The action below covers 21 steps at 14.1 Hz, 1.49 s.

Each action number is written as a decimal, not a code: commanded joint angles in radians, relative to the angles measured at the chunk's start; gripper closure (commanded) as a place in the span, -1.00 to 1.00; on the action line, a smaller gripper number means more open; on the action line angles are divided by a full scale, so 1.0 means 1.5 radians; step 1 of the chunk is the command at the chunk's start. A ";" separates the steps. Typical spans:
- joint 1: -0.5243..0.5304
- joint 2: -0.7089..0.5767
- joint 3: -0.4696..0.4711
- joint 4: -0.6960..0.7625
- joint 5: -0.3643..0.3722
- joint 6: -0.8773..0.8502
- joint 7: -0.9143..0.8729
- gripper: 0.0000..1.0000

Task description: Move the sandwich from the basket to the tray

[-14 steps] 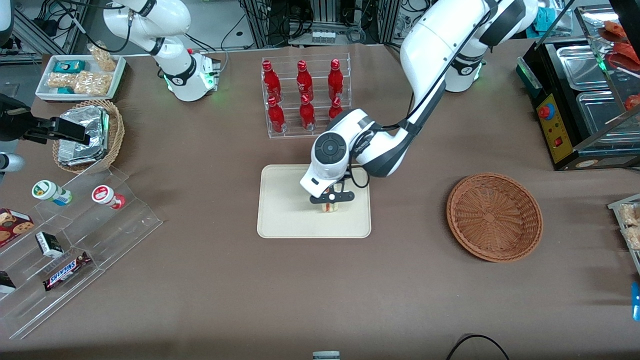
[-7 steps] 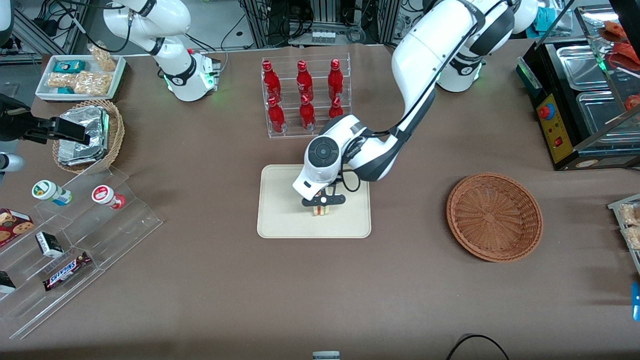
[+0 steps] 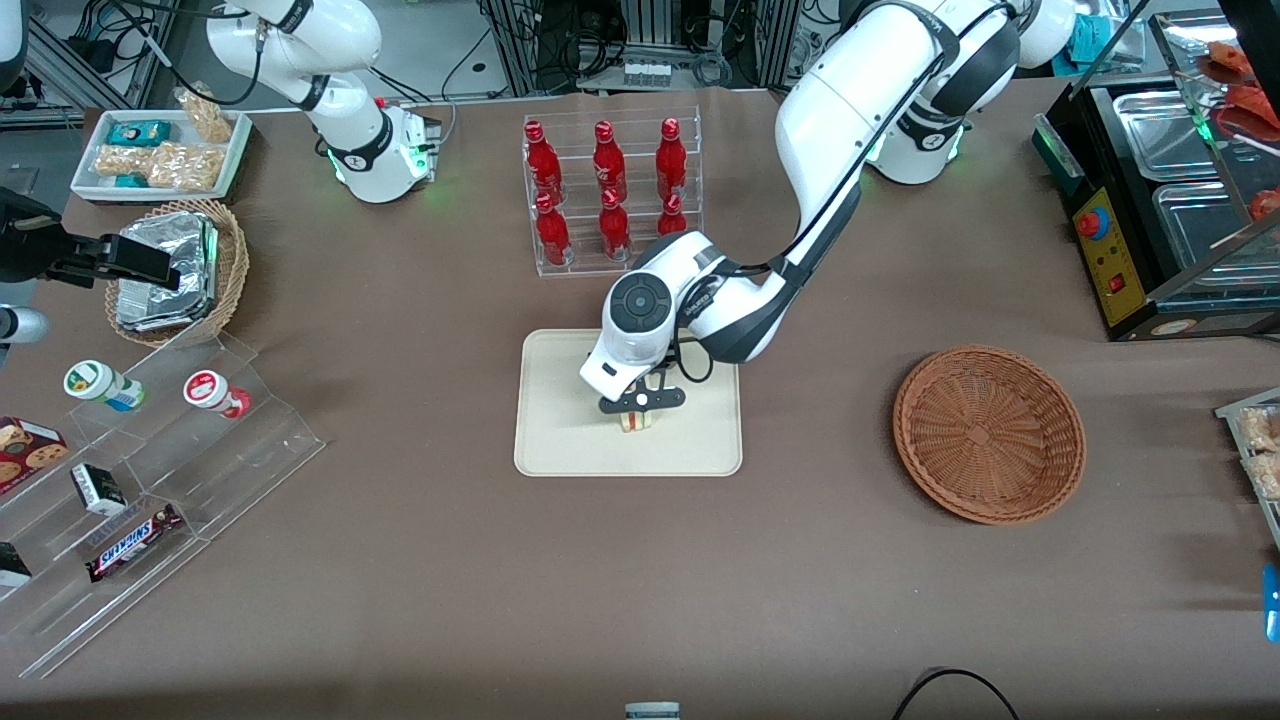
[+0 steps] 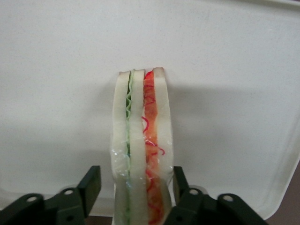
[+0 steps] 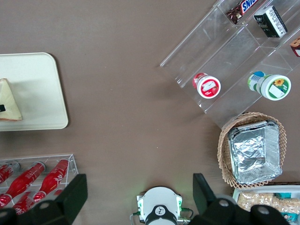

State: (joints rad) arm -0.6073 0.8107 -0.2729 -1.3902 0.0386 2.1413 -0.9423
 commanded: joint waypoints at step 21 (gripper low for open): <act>0.302 -0.385 0.030 -0.134 -0.092 -0.414 0.288 -1.00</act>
State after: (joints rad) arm -0.2267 0.3834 -0.2233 -1.4220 -0.0803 1.5125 -0.6007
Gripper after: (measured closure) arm 0.000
